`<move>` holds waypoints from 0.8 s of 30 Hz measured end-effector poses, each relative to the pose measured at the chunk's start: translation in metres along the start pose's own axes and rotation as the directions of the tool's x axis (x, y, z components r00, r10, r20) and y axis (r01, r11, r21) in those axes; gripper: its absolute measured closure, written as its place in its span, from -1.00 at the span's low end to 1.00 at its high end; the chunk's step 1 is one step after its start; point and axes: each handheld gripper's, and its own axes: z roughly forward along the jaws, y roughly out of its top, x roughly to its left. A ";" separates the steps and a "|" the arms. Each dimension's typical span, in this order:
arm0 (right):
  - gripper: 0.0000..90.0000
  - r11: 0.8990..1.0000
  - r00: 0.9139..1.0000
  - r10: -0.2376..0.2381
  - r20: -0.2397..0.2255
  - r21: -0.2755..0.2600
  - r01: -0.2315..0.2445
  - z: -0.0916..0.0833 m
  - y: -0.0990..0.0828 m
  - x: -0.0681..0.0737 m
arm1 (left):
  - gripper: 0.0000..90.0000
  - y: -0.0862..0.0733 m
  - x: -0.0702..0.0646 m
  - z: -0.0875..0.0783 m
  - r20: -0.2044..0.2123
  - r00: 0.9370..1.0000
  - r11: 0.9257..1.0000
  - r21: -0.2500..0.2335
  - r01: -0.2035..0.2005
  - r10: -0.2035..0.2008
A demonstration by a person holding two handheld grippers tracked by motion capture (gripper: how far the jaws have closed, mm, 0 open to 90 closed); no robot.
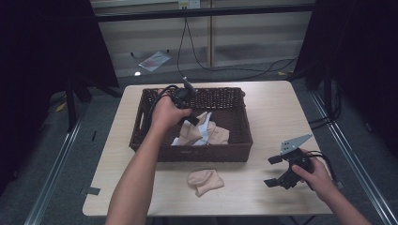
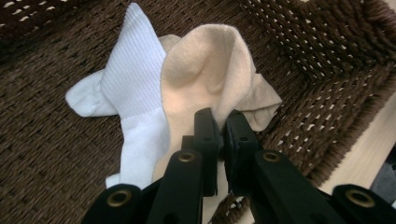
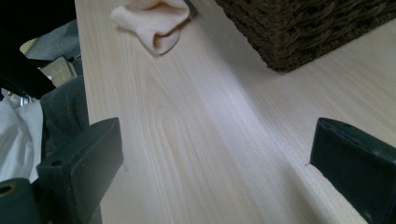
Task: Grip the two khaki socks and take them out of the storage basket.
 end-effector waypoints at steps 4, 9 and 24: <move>-0.96 1.000 1.000 0.004 0.002 0.004 -0.004 -0.001 0.000 0.000 | 0.89 0.001 -0.002 -0.008 0.009 1.000 1.000 -0.004 0.007 -0.007; -0.96 1.000 1.000 0.004 -0.003 0.000 -0.004 0.000 0.000 0.000 | 0.89 0.003 -0.005 -0.018 0.003 1.000 1.000 0.022 0.000 0.000; -0.96 1.000 1.000 0.006 -0.003 0.002 -0.006 0.001 0.000 0.000 | 0.89 0.009 -0.018 -0.053 0.021 0.999 0.999 0.026 -0.030 0.029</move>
